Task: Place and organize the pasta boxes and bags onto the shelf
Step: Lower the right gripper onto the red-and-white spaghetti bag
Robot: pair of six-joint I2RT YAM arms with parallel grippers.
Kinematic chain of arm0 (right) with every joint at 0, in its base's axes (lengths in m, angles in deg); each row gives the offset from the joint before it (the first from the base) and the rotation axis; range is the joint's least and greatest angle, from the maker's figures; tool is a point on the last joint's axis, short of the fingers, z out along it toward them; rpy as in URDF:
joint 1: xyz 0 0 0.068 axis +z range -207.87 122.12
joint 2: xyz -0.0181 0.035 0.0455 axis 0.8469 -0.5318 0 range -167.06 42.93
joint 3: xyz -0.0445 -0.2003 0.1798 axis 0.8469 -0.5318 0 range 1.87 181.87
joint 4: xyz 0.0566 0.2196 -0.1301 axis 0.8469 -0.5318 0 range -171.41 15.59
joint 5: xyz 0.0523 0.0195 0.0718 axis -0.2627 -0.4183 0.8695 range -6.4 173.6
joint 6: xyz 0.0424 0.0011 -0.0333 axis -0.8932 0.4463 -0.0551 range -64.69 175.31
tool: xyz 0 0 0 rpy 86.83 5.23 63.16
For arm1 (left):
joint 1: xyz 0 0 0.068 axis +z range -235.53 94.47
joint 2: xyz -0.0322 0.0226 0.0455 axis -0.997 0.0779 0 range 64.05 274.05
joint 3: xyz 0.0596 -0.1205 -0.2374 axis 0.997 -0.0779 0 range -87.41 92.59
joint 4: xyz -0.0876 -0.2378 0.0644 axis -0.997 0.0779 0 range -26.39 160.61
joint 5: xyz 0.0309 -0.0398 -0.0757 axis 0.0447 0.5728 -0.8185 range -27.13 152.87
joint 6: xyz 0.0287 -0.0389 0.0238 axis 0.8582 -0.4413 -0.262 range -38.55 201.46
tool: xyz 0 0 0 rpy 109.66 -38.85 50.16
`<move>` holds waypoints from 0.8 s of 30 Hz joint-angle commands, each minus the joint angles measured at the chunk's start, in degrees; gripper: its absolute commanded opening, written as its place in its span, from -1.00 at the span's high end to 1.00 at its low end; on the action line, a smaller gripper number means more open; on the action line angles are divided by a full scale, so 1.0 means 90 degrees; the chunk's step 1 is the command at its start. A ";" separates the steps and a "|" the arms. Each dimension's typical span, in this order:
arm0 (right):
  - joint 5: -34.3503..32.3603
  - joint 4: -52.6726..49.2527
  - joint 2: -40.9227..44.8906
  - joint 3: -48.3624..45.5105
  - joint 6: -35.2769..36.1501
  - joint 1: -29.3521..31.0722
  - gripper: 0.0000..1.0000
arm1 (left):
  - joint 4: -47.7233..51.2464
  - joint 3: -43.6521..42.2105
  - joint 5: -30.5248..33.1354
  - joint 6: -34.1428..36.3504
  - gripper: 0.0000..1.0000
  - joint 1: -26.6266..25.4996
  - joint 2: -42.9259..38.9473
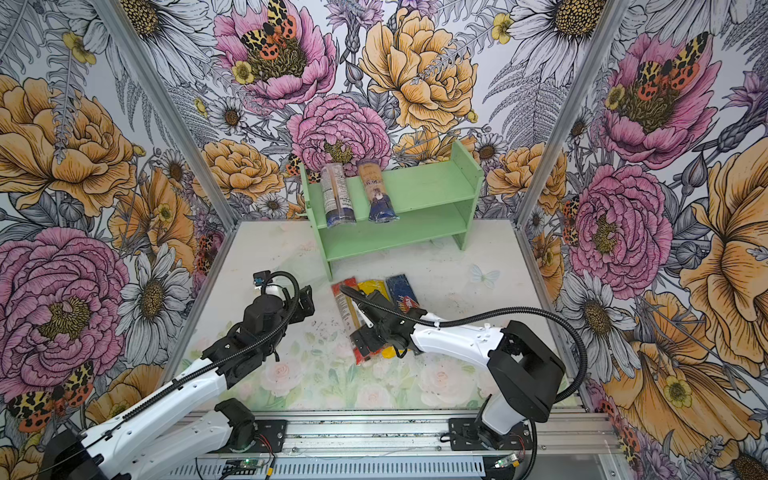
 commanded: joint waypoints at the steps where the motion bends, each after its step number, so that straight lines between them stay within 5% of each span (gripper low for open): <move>1: -0.0134 0.0160 -0.0161 0.0247 -0.0082 0.0090 -0.95 | -0.0127 -0.0097 -0.0167 -0.0143 -0.98 0.0054 -0.0116; 24: -0.0021 0.0506 -0.1050 0.0418 -0.0089 0.0287 -0.94 | -0.0056 -0.0426 -0.0119 -0.0460 -0.98 0.0070 -0.0206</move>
